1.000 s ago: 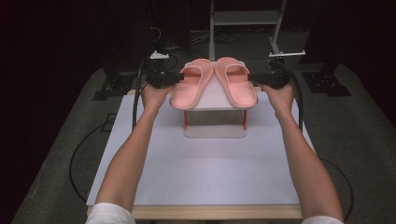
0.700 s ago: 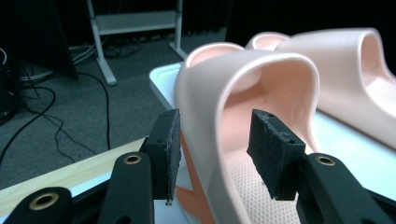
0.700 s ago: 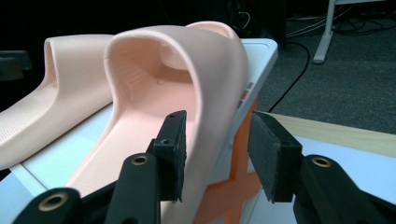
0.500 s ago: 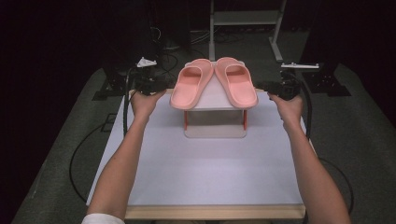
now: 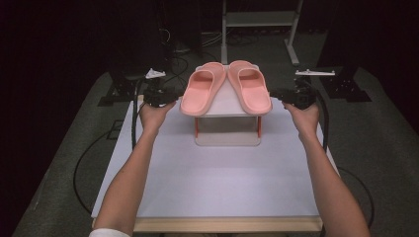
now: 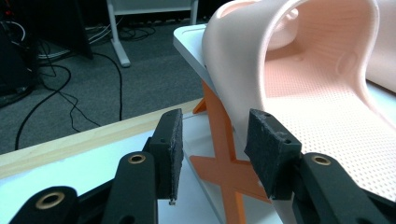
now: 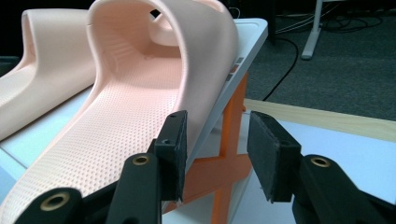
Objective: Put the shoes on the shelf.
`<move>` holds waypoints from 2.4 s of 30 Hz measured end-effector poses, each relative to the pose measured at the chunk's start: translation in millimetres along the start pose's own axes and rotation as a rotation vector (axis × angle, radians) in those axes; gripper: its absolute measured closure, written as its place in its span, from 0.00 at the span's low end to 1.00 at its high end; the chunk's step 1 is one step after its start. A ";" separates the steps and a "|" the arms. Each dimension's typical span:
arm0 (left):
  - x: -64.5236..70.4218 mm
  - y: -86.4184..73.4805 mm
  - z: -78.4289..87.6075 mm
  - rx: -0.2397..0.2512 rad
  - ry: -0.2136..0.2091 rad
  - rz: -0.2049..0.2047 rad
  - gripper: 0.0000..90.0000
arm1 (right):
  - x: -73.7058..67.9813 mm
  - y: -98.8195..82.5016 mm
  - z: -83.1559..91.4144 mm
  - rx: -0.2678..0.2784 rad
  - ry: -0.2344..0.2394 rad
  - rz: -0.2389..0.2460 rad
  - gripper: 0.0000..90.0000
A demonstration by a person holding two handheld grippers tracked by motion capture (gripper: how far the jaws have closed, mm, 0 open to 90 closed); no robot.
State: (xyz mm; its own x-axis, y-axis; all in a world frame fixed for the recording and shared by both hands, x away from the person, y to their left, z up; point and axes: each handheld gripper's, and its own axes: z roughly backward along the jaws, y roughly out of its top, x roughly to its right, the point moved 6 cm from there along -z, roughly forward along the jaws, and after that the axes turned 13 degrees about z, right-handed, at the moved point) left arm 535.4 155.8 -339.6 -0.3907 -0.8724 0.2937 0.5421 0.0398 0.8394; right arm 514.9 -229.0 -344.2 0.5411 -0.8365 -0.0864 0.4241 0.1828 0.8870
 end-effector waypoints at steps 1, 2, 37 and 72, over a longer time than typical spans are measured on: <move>1.8 -0.3 -0.5 0.002 -0.011 0.001 0.63 | -0.8 0.1 -0.4 0.001 0.001 -0.001 0.64; 3.9 -0.9 -1.1 -0.003 -0.020 -0.001 0.63 | -1.4 0.3 -0.9 0.004 0.003 0.000 0.64; 14.0 8.4 -34.9 0.002 0.005 0.005 0.57 | 5.6 10.9 -30.5 -0.010 -0.048 -0.003 0.55; 20.2 13.4 -46.8 -0.023 -0.024 -0.002 0.51 | 5.4 8.7 -36.7 0.000 -0.029 -0.016 0.47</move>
State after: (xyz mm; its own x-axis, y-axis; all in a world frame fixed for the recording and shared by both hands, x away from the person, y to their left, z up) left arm 569.6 115.9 -343.8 -0.4092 -0.8606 0.3031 0.5581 0.0268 0.8294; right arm 548.2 -212.9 -353.6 0.5132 -0.8538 -0.0876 0.4329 0.1693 0.8854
